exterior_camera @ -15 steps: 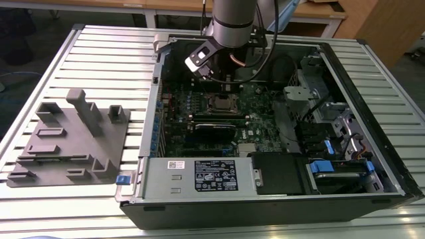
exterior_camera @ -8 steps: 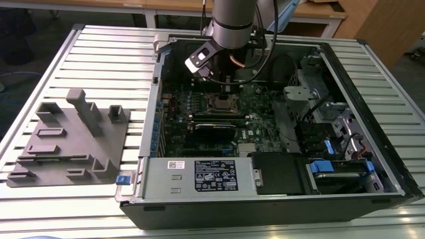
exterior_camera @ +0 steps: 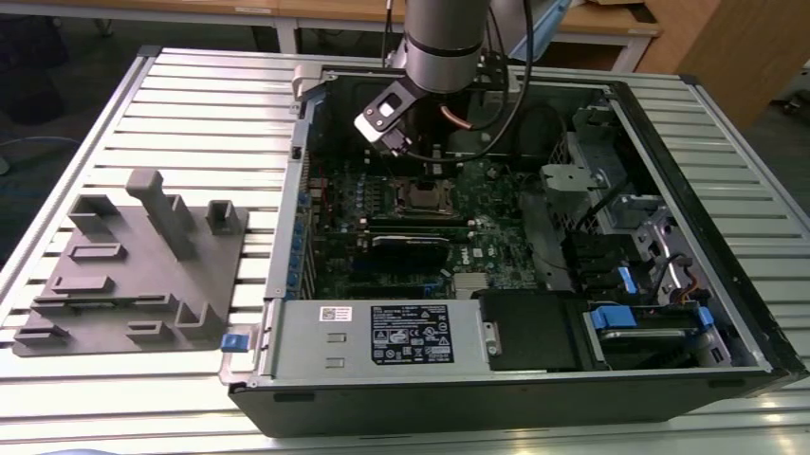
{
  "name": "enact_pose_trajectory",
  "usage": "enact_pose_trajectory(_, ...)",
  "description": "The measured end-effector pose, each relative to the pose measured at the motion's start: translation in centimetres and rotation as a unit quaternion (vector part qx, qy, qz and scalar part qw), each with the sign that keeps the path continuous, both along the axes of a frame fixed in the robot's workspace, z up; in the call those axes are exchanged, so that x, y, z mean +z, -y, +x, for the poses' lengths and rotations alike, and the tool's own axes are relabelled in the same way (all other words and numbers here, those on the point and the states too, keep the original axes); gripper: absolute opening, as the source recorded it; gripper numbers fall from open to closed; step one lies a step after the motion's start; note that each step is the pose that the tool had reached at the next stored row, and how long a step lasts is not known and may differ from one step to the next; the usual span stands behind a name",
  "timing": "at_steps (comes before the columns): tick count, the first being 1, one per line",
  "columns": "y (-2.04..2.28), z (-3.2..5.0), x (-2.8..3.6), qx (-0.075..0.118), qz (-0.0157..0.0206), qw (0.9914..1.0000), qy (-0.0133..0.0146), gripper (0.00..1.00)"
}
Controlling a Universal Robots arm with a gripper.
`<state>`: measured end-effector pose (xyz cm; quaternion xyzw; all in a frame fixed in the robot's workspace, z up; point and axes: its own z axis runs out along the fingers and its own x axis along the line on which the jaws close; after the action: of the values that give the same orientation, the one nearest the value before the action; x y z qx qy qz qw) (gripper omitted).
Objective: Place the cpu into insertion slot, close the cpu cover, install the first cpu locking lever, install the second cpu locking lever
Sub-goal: 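Close the cpu cover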
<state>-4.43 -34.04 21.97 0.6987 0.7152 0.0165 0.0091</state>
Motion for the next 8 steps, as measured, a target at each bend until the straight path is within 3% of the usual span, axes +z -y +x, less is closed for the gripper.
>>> enact_pose_trajectory(8, 0.0, 0.0, 0.0, 0.008, 0.0, 0.99997, 0.0, 0.11)
